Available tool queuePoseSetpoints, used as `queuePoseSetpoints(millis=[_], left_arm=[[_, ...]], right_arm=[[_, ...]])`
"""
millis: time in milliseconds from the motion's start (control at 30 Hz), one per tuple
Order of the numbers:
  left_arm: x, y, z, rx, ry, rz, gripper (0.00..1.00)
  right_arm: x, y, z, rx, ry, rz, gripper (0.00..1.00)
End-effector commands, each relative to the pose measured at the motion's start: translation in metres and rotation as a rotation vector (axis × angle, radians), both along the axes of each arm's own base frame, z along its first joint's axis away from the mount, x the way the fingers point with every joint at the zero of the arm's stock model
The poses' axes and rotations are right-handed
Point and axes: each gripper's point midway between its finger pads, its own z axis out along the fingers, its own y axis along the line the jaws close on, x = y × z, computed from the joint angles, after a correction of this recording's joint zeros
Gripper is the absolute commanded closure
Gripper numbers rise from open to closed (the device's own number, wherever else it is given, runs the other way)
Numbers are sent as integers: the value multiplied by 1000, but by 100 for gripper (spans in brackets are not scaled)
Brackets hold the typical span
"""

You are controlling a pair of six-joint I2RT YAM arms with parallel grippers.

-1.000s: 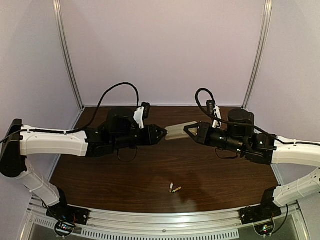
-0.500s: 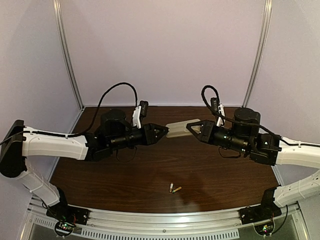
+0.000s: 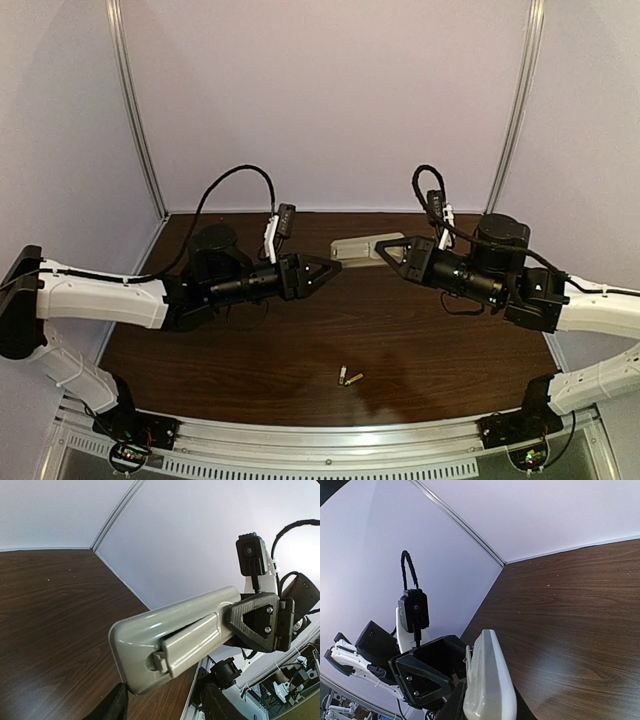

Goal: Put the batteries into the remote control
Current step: Remove the battery cover from the remote control.

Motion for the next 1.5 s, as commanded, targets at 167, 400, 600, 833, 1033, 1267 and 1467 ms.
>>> queuePoseSetpoints(millis=[167,400,600,833,1033,1267,1467], left_arm=[[0,23,18,57,-180,51,29],[-1,44,0,330,-507,52,21],[-21,51,-36,480,-799,-79,29],[-29,22,-85,704,-947,-157,38],[-25,22,-69,661,-991,-59,39],[-13,30,-62,711,-1034,15,38],[-6,25,-73,752,-1015,19,39]], right_arm=[[22,-3,-43,-206,9,-90,100],[24,12,-68,-175,45,26,100],[24,26,-78,-123,69,164,100],[19,42,-83,-133,75,256,100],[18,43,-84,-135,81,265,100],[14,46,-88,-122,96,291,100],[10,48,-79,-99,88,316,100]])
